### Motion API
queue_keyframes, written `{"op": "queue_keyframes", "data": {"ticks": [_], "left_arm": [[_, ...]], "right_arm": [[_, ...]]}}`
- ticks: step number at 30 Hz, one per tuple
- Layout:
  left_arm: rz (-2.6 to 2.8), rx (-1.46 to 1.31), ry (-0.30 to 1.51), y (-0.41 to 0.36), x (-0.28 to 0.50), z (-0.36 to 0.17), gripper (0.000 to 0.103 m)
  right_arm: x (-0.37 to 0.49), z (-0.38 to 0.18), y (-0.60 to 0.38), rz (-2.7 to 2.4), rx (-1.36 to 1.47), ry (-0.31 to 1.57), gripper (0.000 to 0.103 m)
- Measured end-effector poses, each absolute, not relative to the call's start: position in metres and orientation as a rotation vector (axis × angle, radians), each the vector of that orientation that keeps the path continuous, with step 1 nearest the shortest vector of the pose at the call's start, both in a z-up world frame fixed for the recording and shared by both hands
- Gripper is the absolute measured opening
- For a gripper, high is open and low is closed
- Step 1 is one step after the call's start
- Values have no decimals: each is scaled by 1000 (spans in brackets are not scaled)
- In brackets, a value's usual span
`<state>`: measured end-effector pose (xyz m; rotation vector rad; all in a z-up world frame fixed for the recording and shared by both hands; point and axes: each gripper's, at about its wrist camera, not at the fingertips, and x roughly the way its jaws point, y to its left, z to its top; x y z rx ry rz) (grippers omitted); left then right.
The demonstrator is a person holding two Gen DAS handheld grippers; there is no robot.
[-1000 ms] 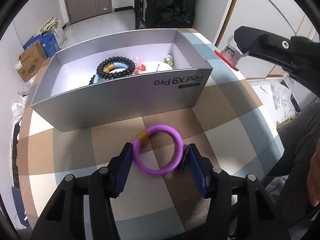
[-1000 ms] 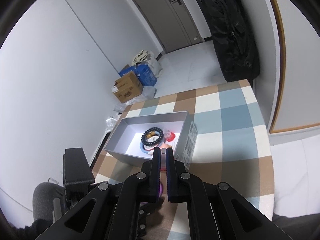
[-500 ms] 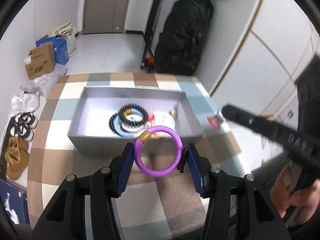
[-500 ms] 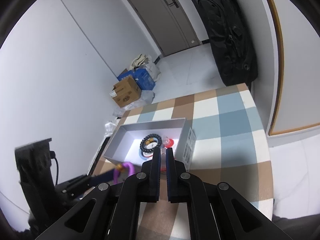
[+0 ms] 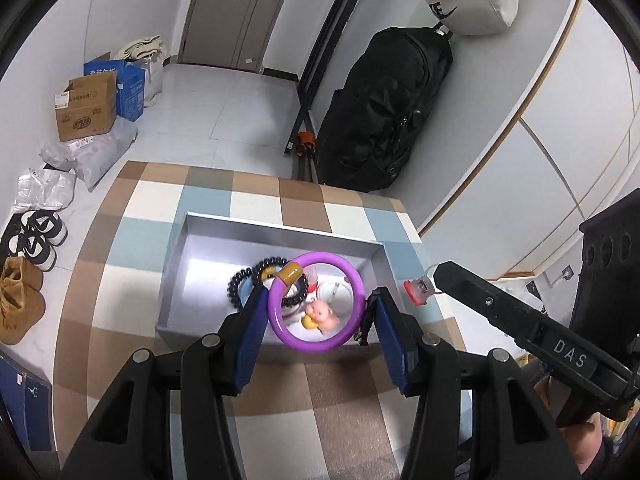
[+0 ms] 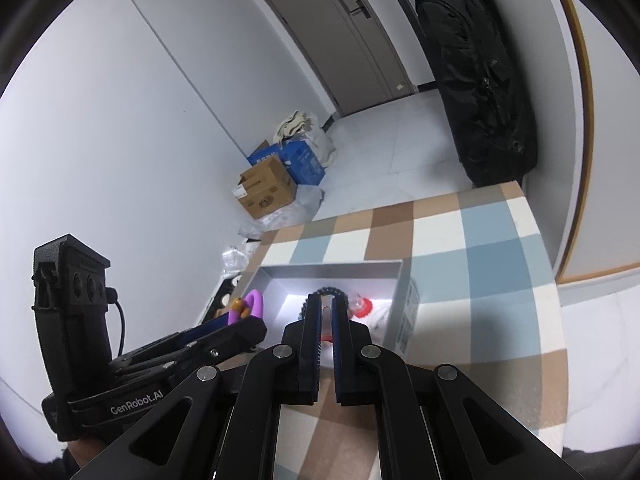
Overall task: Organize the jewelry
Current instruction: 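Carry the purple ring and red toy into the grey box and open both grippers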
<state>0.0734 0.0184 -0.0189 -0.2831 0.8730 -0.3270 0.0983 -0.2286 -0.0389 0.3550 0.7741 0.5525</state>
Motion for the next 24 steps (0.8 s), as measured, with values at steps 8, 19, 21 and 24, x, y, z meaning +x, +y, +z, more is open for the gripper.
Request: {"op": "queue_keyframes", "data": {"ticks": [8,19,21,24], "left_arm": [[-304,-299,909,23,95,-24,47],[-274,-293,971,23,113,-38,47],[-270,-288,974,22,115,-39,47],[-267,-279,982,20,117,-40,47]], "right_arm": [[119,-41,-226,554,373,787,4],[138,-48,-215,572,371,824,4],[140,-51,-214,571,367,832,4],[144,-56,-213,565,364,851,4]]}}
